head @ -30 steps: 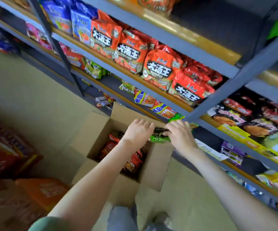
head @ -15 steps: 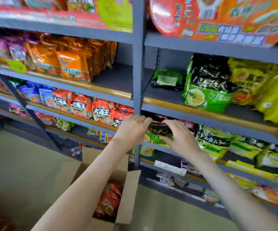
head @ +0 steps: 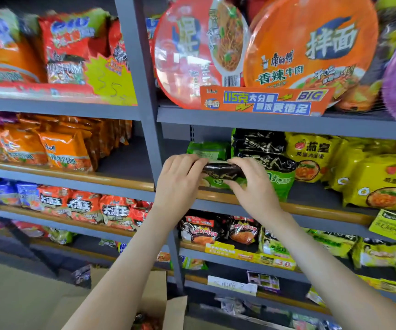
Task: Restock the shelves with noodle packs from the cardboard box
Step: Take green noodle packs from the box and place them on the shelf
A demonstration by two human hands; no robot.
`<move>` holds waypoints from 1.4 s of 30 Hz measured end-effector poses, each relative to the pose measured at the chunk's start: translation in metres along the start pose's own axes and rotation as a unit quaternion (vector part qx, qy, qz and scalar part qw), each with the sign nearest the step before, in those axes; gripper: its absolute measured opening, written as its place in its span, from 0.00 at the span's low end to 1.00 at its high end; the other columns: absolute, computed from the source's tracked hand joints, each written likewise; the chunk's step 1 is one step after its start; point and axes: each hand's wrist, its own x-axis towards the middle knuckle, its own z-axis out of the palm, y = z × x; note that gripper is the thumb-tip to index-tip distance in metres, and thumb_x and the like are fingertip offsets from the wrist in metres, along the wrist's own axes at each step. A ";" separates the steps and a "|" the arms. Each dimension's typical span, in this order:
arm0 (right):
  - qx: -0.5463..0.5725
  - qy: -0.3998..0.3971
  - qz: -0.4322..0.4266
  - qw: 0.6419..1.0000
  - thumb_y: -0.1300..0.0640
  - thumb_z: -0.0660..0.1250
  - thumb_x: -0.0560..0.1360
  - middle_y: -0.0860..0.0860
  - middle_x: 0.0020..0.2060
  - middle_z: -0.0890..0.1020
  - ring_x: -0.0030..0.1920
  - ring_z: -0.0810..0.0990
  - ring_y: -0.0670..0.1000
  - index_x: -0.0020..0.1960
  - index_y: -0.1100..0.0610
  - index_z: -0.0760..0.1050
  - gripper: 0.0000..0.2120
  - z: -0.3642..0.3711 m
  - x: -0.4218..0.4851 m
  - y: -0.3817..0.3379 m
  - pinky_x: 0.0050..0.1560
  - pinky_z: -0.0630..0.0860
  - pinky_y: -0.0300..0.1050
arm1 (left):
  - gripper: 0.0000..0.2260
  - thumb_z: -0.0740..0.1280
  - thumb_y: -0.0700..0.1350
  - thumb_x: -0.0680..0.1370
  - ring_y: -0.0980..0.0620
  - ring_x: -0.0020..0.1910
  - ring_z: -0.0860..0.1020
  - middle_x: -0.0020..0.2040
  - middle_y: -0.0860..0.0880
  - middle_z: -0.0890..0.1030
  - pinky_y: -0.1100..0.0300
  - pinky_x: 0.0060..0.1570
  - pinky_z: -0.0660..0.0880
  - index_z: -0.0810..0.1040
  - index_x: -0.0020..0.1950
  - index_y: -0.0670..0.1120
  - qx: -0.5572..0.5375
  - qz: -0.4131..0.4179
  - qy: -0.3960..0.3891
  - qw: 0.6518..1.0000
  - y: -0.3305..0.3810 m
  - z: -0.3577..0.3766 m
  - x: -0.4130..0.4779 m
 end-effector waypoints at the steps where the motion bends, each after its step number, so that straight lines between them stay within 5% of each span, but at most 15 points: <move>1: -0.009 0.003 -0.008 1.000 0.59 0.72 0.72 0.53 0.54 0.77 0.56 0.71 0.49 0.61 0.59 0.74 0.19 0.003 0.006 0.002 0.58 0.67 0.43 | 0.08 0.67 0.41 0.77 0.44 0.49 0.78 0.48 0.43 0.80 0.52 0.51 0.70 0.80 0.54 0.40 0.006 0.001 0.003 1.000 -0.004 0.006 0.002; 8: -0.063 -0.085 0.017 0.994 0.55 0.69 0.75 0.54 0.60 0.75 0.62 0.72 0.54 0.67 0.59 0.69 0.23 0.030 0.032 0.010 0.63 0.69 0.48 | 0.10 0.62 0.43 0.77 0.41 0.46 0.79 0.46 0.43 0.81 0.52 0.50 0.68 0.80 0.52 0.40 0.009 -0.038 -0.083 0.996 -0.035 0.041 -0.002; 16: -0.101 -0.092 0.030 0.990 0.53 0.69 0.76 0.57 0.64 0.72 0.65 0.69 0.57 0.71 0.60 0.64 0.28 0.044 0.030 0.026 0.65 0.66 0.50 | 0.12 0.77 0.41 0.69 0.40 0.44 0.79 0.43 0.44 0.80 0.48 0.48 0.75 0.81 0.50 0.41 0.001 -0.091 -0.153 0.984 -0.037 0.058 0.003; 21: -0.205 -0.044 -0.012 0.978 0.58 0.75 0.69 0.56 0.60 0.76 0.60 0.71 0.57 0.69 0.59 0.69 0.31 0.049 0.034 0.031 0.57 0.71 0.56 | 0.17 0.76 0.39 0.68 0.34 0.57 0.76 0.55 0.36 0.78 0.39 0.59 0.71 0.80 0.55 0.40 0.003 -0.154 -0.172 0.973 -0.029 0.061 0.009; 25: -0.261 -0.048 -0.016 0.964 0.61 0.75 0.66 0.55 0.64 0.75 0.66 0.67 0.55 0.72 0.59 0.65 0.37 0.056 0.041 0.026 0.65 0.57 0.56 | 0.20 0.70 0.36 0.73 0.35 0.72 0.63 0.68 0.36 0.70 0.35 0.67 0.62 0.73 0.65 0.38 -0.048 -0.196 -0.199 0.959 -0.024 0.063 0.006; 29: -0.290 -0.062 -0.062 0.953 0.55 0.74 0.65 0.56 0.64 0.74 0.66 0.70 0.57 0.73 0.59 0.64 0.39 0.060 0.034 0.017 0.68 0.53 0.56 | 0.18 0.70 0.35 0.71 0.37 0.65 0.72 0.59 0.39 0.78 0.41 0.59 0.72 0.76 0.61 0.38 -0.042 -0.144 -0.199 0.968 -0.023 0.059 -0.002; 34: -0.316 -0.038 -0.070 0.945 0.60 0.81 0.56 0.54 0.48 0.79 0.50 0.77 0.56 0.58 0.60 0.76 0.32 0.068 0.043 0.006 0.58 0.62 0.53 | 0.14 0.74 0.36 0.70 0.41 0.50 0.79 0.48 0.45 0.81 0.50 0.46 0.76 0.80 0.54 0.42 -0.017 -0.090 -0.146 0.985 -0.035 0.051 -0.011; 38: -0.272 -0.060 -0.058 0.959 0.59 0.81 0.59 0.54 0.47 0.80 0.49 0.78 0.57 0.54 0.59 0.76 0.26 0.068 0.045 0.007 0.52 0.73 0.53 | 0.10 0.65 0.43 0.78 0.44 0.55 0.77 0.53 0.45 0.80 0.50 0.53 0.75 0.80 0.56 0.42 -0.071 -0.084 -0.096 0.989 -0.041 0.049 -0.019; 42: -0.280 -0.053 -0.057 0.957 0.57 0.80 0.62 0.54 0.50 0.80 0.53 0.77 0.57 0.58 0.60 0.75 0.26 0.068 0.050 0.012 0.61 0.63 0.55 | 0.14 0.64 0.38 0.77 0.41 0.66 0.72 0.63 0.40 0.77 0.47 0.67 0.68 0.78 0.62 0.39 -0.060 -0.067 -0.095 0.991 -0.044 0.045 -0.023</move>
